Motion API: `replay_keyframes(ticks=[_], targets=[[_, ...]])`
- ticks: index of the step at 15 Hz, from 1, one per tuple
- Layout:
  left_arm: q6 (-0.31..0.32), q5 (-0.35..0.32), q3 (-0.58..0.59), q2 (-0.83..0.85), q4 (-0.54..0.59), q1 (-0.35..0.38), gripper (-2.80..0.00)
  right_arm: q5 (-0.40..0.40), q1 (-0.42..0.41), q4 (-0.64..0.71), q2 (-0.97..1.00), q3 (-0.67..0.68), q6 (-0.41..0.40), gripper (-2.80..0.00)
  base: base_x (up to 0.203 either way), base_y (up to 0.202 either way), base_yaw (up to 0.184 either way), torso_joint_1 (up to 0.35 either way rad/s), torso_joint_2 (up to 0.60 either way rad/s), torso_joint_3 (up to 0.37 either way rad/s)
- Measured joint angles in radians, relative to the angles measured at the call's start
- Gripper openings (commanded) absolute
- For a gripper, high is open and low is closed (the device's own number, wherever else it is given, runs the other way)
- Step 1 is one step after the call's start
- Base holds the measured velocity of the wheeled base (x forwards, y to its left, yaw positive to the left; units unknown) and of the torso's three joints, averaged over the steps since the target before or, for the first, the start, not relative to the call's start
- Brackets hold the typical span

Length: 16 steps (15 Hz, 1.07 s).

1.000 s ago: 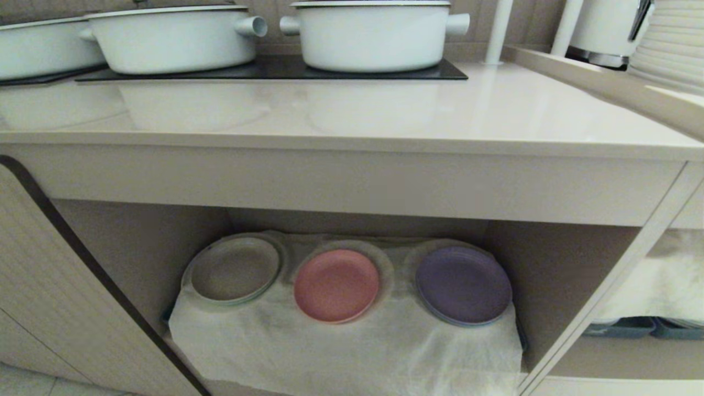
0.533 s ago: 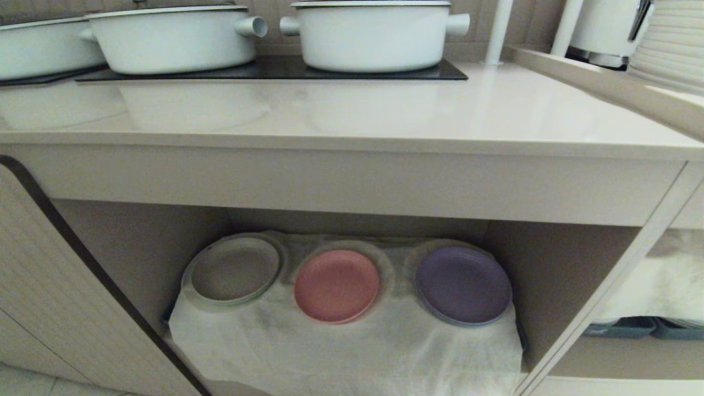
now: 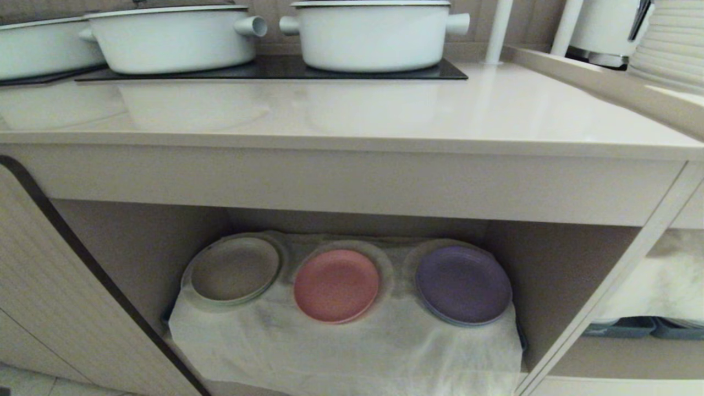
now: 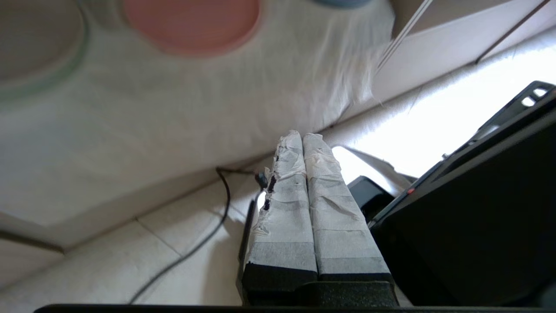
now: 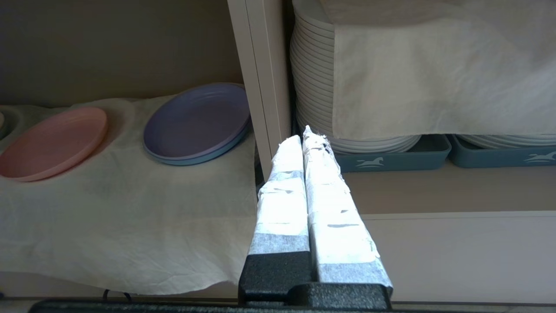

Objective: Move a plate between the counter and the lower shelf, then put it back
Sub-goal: Pick up the plate in the cupboard

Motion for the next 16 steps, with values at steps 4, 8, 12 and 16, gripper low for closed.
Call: replay_keyframes(ticks=[4,8,12,16], targets=[[0.002,0.001,0.044,0.117,-0.048,-0.003,-2.80,0.000,0.000,0.000,0.000,0.000,0.000,-2.80,0.000,0.000,0.000,0.000,0.00,0.000],[0.002,0.013,0.038,0.287,-0.163,-0.033,-2.80,0.000,0.000,0.000,0.000,0.000,0.000,-2.80,0.000,0.000,0.000,0.000,0.00,0.000],[-0.057,0.052,0.015,0.465,-0.270,-0.143,-2.80,0.000,0.000,0.000,0.000,0.000,0.001,-2.80,0.000,0.000,0.000,0.000,0.00,0.000],[-0.280,0.201,-0.036,0.618,-0.406,-0.311,-2.80,0.000,0.000,0.000,0.000,0.000,0.000,-2.80,0.000,0.000,0.000,0.000,0.00,0.000]])
